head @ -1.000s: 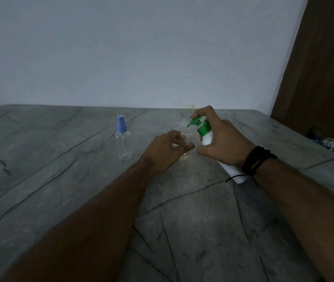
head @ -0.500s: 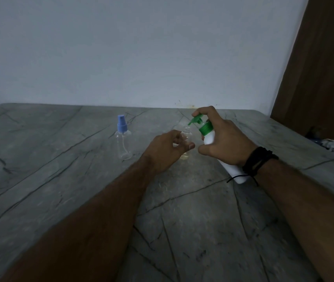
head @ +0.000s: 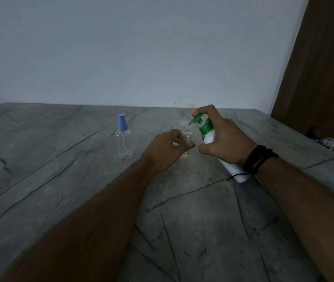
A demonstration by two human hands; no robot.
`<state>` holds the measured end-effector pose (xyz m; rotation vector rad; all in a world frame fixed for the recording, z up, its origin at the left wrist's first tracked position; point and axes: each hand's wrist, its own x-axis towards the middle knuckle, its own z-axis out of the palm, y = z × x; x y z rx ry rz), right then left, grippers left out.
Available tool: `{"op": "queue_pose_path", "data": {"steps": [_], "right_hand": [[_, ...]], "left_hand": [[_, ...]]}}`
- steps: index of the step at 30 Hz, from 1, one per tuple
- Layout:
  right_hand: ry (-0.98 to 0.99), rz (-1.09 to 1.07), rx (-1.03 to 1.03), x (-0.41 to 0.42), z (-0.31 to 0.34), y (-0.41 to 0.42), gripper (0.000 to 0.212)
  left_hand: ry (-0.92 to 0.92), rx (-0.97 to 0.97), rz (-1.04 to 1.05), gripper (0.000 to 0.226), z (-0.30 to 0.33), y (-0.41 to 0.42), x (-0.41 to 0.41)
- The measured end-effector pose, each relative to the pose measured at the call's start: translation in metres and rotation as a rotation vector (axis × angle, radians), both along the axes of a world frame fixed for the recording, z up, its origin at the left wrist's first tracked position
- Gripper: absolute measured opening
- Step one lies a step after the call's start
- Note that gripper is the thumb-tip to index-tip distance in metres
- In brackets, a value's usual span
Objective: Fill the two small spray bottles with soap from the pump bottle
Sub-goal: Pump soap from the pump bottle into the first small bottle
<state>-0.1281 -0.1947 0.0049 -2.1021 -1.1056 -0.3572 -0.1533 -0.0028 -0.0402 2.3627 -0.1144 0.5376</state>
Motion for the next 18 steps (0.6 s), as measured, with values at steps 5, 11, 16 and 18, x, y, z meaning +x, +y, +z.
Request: {"op": "queue_pose_path", "data": {"steps": [5, 11, 16, 18], "right_hand": [[-0.001, -0.012, 0.005, -0.0003, 0.0001, -0.0008, 0.071], [0.002, -0.003, -0.002, 0.0, -0.0001, -0.0002, 0.071], [-0.005, -0.011, -0.002, -0.0001, -0.0004, -0.0004, 0.072], [-0.008, -0.002, -0.007, -0.0004, -0.0009, 0.0003, 0.075]], "left_hand": [[0.008, 0.005, -0.002, 0.05, 0.0015, -0.001, -0.0009], [0.01, 0.007, -0.008, 0.051, 0.0028, -0.0019, -0.003], [0.009, -0.003, -0.008, 0.05, 0.0025, -0.0012, -0.0032], [0.007, -0.003, -0.003, 0.05, 0.0025, -0.0017, -0.0033]]}}
